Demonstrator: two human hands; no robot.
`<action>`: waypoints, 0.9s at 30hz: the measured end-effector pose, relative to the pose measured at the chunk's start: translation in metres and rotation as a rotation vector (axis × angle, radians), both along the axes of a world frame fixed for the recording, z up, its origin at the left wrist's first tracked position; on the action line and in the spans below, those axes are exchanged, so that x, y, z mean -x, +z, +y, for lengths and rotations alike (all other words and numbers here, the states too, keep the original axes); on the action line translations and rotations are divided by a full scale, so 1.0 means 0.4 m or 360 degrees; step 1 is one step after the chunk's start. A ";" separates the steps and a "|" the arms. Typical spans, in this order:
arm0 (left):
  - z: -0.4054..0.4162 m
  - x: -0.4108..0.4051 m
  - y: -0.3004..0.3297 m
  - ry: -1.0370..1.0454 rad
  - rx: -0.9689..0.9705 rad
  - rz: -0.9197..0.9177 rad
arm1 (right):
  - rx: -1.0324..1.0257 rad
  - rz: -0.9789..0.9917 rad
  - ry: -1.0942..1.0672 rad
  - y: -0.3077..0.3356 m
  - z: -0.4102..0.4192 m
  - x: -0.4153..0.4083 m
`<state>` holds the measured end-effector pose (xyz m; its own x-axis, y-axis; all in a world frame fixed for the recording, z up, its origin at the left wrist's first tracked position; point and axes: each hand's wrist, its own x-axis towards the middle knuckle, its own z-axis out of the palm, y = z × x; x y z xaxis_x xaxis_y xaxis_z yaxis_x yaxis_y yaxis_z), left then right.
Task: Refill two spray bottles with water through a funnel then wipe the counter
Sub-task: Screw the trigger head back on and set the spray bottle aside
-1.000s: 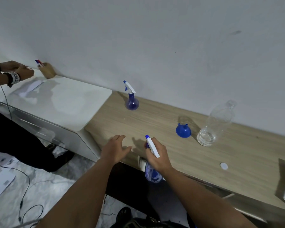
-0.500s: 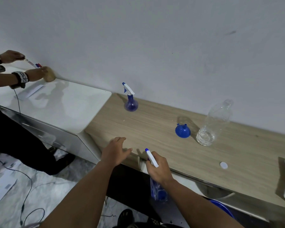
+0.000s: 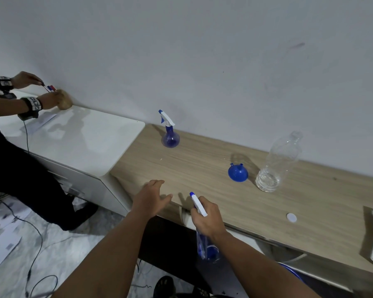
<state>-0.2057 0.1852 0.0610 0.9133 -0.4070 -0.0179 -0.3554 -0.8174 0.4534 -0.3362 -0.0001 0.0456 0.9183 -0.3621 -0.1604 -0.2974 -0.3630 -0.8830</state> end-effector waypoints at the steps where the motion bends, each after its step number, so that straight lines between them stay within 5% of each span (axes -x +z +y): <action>1: 0.000 0.000 -0.001 0.0004 -0.0004 0.0001 | 0.0013 0.0025 0.0024 0.001 0.001 -0.002; 27: -0.019 -0.018 -0.003 0.0044 0.0042 -0.0002 | 0.0096 0.0191 0.0155 0.035 -0.011 -0.095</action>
